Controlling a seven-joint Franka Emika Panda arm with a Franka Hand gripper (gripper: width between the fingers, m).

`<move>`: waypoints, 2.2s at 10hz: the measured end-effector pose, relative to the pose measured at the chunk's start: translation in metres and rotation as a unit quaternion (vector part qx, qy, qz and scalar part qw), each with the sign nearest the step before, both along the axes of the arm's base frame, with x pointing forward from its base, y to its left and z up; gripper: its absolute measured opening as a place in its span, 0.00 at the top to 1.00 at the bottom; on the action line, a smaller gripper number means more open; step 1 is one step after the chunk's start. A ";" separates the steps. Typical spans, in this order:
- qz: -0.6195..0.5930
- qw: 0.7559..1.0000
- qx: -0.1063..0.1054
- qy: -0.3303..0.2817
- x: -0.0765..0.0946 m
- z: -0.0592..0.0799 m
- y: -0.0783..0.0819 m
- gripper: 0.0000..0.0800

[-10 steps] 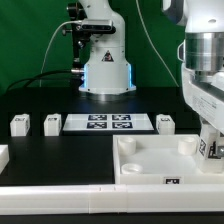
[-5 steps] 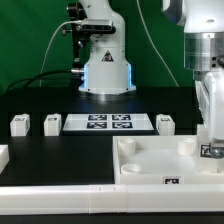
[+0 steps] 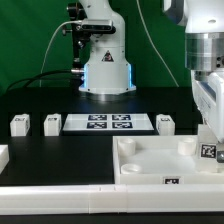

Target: Assemble one leg

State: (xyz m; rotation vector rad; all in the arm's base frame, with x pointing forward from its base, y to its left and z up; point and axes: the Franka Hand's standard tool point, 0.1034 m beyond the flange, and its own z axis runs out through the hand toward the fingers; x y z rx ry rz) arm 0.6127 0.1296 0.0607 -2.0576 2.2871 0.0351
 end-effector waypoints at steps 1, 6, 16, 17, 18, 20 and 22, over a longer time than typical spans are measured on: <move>0.075 0.997 -0.003 -0.004 0.000 0.000 -0.001 0.19; 0.352 0.936 -0.014 -0.019 0.000 -0.001 -0.004 0.19; 0.693 0.720 -0.034 -0.031 0.000 -0.001 -0.010 0.19; 0.693 0.720 -0.034 -0.031 0.000 -0.001 -0.010 0.32; 0.693 0.720 -0.034 -0.031 0.000 -0.001 -0.010 0.32; 0.693 0.720 -0.034 -0.031 0.000 -0.001 -0.010 0.64; 0.692 0.721 -0.033 -0.031 0.000 -0.001 -0.010 0.64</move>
Offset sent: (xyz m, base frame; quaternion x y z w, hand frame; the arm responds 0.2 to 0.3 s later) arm -0.0022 -0.0042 -0.0003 -0.0010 0.0012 -0.2133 0.9770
